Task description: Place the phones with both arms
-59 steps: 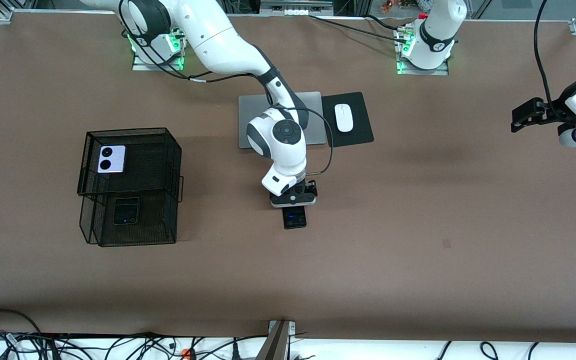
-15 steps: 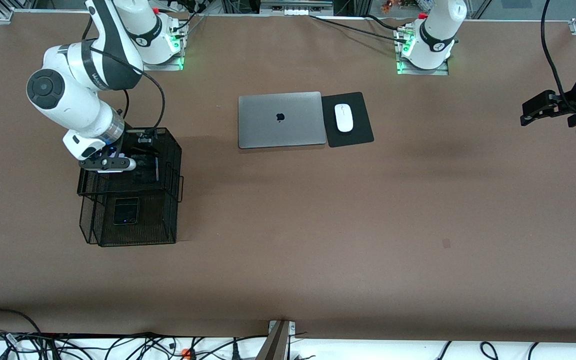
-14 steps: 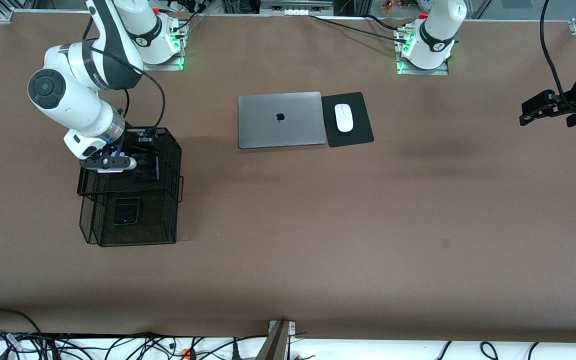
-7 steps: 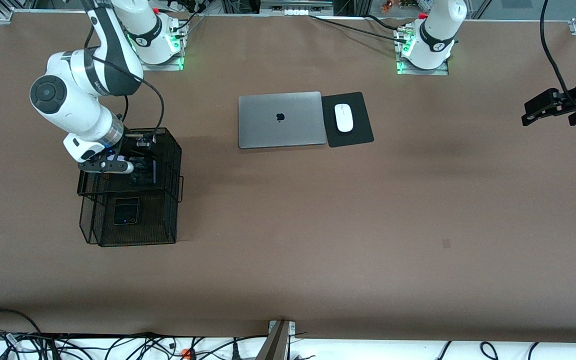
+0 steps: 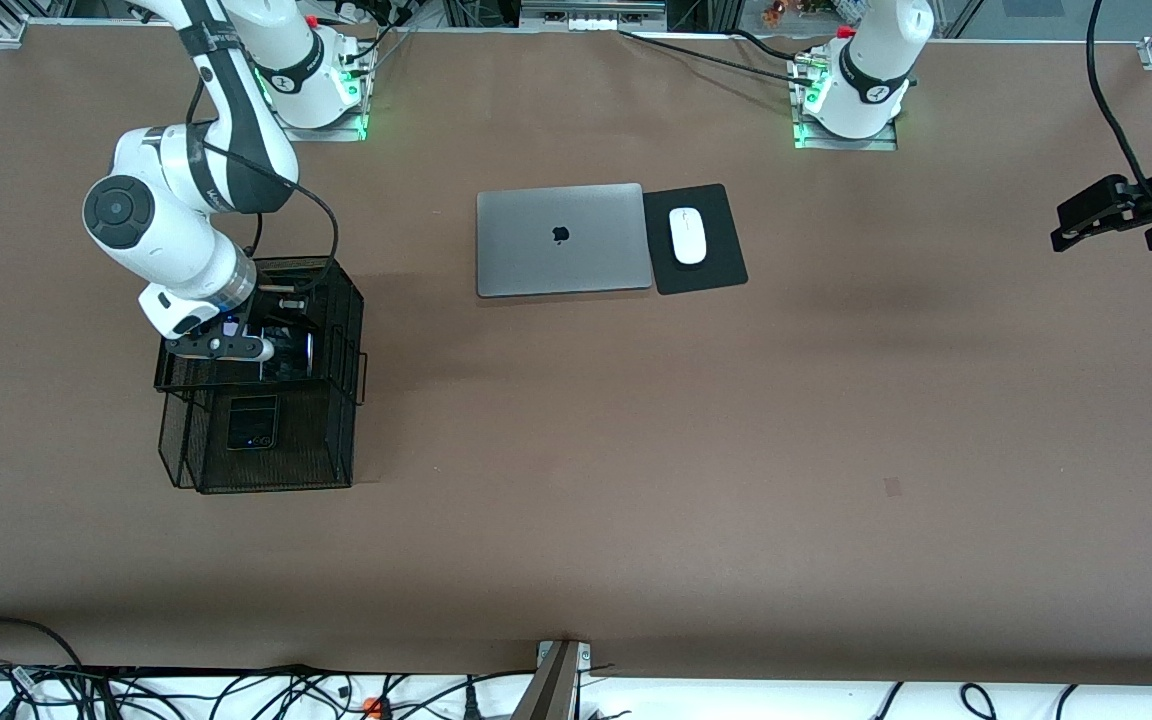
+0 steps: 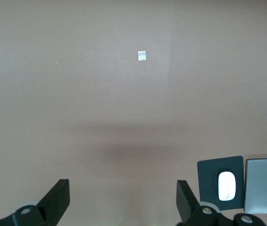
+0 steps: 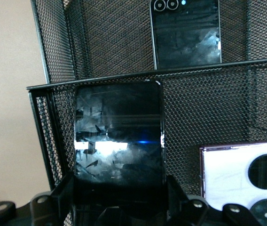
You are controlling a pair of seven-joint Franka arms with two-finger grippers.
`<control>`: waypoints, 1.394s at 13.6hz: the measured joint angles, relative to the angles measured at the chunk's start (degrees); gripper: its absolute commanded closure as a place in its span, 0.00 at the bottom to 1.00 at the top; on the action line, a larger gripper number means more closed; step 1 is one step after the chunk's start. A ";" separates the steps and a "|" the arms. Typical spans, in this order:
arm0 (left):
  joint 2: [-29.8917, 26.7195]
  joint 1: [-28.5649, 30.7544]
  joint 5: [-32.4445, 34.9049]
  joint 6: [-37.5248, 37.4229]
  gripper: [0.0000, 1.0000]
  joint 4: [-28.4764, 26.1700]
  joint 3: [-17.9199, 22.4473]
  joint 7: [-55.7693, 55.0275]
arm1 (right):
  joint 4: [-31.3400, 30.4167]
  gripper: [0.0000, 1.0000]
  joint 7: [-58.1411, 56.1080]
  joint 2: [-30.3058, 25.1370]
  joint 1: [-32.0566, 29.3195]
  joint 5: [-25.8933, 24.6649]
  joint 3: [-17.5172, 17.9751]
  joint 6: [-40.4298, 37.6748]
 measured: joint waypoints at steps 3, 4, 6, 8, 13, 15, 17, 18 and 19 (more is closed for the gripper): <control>-0.01 0.52 -0.02 0.19 0.00 0.94 0.03 0.00 | 0.36 0.01 0.10 0.02 -0.02 0.00 -0.01 0.64; -0.02 0.57 -0.02 0.19 0.00 1.86 0.03 0.00 | 0.75 0.01 0.15 0.02 -0.03 0.00 -0.01 0.67; -0.05 0.61 -0.02 0.18 0.00 2.82 0.03 0.00 | 2.58 0.01 0.15 -0.01 -0.30 0.01 -0.04 -0.42; 0.03 0.65 -0.02 0.17 0.00 2.85 0.03 -0.01 | 8.25 0.01 0.16 -0.12 -1.30 0.01 -0.11 -8.53; 1.16 0.69 -0.02 0.13 0.00 2.66 0.03 0.00 | 30.63 0.01 0.15 -0.06 -4.61 2.01 -0.61 -37.12; 2.70 0.69 -0.02 0.77 0.00 2.63 0.03 0.00 | 39.37 0.01 0.19 1.66 -4.76 3.88 -1.40 -46.40; 3.53 0.70 -0.02 1.35 0.00 2.63 0.02 0.00 | 45.12 0.01 0.47 3.13 -8.60 4.49 0.98 -50.50; 3.57 0.71 -0.02 1.36 0.00 2.63 0.02 0.00 | 46.56 0.01 0.47 3.42 -14.17 4.64 5.96 -51.20; 3.56 0.72 -0.02 1.36 0.00 2.67 0.02 0.00 | 47.29 0.01 0.46 3.46 -20.83 4.59 12.14 -51.50</control>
